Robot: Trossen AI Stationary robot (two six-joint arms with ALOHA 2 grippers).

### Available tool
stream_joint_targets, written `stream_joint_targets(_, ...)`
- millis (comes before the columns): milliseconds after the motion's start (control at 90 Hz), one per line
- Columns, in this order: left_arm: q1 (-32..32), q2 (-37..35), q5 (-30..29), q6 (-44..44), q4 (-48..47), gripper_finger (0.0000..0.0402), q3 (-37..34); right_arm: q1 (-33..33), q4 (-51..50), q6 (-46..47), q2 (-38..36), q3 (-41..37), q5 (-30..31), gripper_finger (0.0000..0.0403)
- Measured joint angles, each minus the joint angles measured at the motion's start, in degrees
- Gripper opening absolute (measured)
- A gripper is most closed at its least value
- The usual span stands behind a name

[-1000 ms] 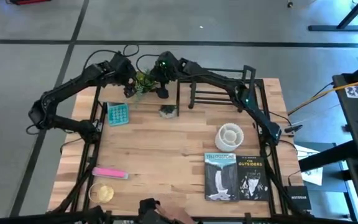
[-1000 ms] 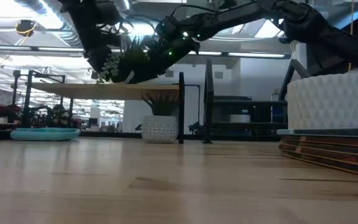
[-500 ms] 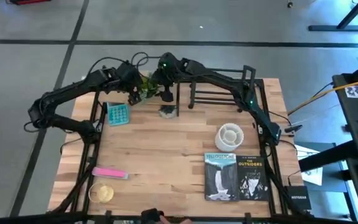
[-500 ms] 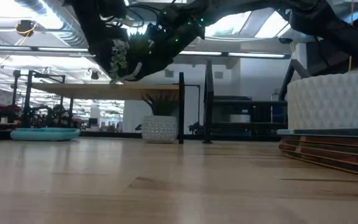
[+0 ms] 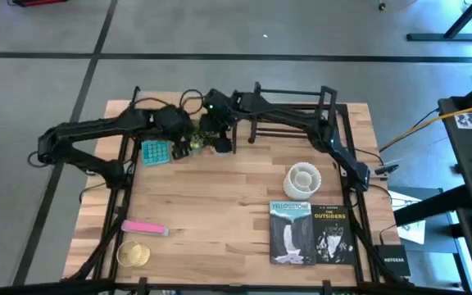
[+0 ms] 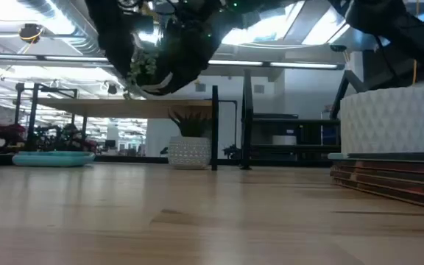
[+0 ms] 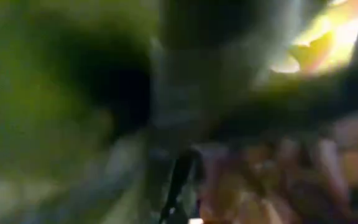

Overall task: Stock shelves
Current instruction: Remove the black plant vase from the shelf

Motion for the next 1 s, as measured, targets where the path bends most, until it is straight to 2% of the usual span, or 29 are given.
stream_joint_targets(156,-6.2,0.0,-1.8,-4.9,1.6,0.0265,-3.0,2.7,-2.2,1.9,0.1,0.0,4.5,0.0342)
stream_joint_targets(311,-11.7,0.3,-3.1,-10.5,5.0,0.0265,-7.4,6.0,-4.1,3.5,0.3,-0.5,4.8,0.0342)
stream_joint_targets(678,-22.2,1.1,-4.8,-19.1,20.0,0.0265,-18.8,12.9,1.9,9.1,0.2,-11.1,8.5,0.0342)
stream_joint_targets(833,-26.2,6.1,-5.6,-22.8,28.0,0.0265,-22.4,14.9,5.4,11.9,0.2,-17.0,9.6,0.0342)
stream_joint_targets(1000,-28.4,14.4,-6.2,-23.5,36.5,0.0265,-22.9,17.0,5.6,13.7,0.2,-21.8,11.7,0.0342)
